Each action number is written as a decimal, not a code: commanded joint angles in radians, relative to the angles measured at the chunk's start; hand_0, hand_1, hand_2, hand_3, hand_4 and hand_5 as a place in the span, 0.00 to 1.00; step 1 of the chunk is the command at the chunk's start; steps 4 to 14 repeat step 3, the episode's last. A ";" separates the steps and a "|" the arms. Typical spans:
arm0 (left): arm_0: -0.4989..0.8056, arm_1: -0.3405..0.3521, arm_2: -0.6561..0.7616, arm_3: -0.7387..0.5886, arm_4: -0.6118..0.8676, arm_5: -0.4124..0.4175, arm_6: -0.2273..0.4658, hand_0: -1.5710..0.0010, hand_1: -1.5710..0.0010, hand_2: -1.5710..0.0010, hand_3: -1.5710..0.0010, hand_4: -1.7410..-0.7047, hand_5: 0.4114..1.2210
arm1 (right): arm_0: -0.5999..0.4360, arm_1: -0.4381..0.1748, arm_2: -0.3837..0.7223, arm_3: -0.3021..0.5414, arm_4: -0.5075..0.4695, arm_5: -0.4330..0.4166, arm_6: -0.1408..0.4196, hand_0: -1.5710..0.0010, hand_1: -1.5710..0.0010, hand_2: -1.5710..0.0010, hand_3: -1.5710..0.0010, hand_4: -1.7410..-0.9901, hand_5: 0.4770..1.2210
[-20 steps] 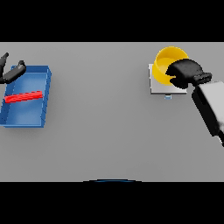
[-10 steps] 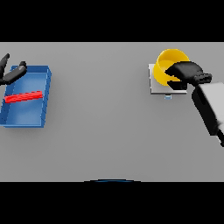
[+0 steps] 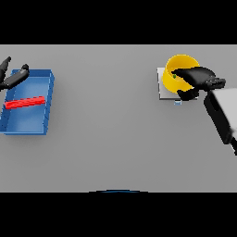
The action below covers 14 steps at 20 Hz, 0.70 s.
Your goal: Pick up the red beaker and tilt it to pour out 1 green nut into yellow bowl. Pick up the yellow bowl and place it on the metallic measuring scale.
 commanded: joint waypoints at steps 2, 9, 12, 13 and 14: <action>0.006 -0.001 -0.002 -0.010 0.001 0.000 -0.003 1.00 1.00 1.00 1.00 0.88 0.43 | -0.003 -0.001 0.000 0.000 -0.002 0.010 0.001 0.95 0.95 0.96 0.97 0.46 0.42; 0.013 0.006 0.000 -0.024 0.003 0.000 -0.002 1.00 1.00 1.00 1.00 0.88 0.43 | -0.003 -0.005 -0.003 0.000 -0.005 0.015 0.002 0.96 0.96 0.97 0.97 0.47 0.41; 0.013 0.006 0.000 -0.024 0.003 0.000 -0.002 1.00 1.00 1.00 1.00 0.88 0.43 | -0.003 -0.005 -0.003 0.000 -0.005 0.015 0.002 0.96 0.96 0.97 0.97 0.47 0.41; 0.013 0.006 0.000 -0.024 0.003 0.000 -0.002 1.00 1.00 1.00 1.00 0.88 0.43 | -0.003 -0.005 -0.003 0.000 -0.005 0.015 0.002 0.96 0.96 0.97 0.97 0.47 0.41; 0.013 0.006 0.000 -0.024 0.003 0.000 -0.002 1.00 1.00 1.00 1.00 0.88 0.43 | -0.003 -0.005 -0.003 0.000 -0.005 0.015 0.002 0.96 0.96 0.97 0.97 0.47 0.41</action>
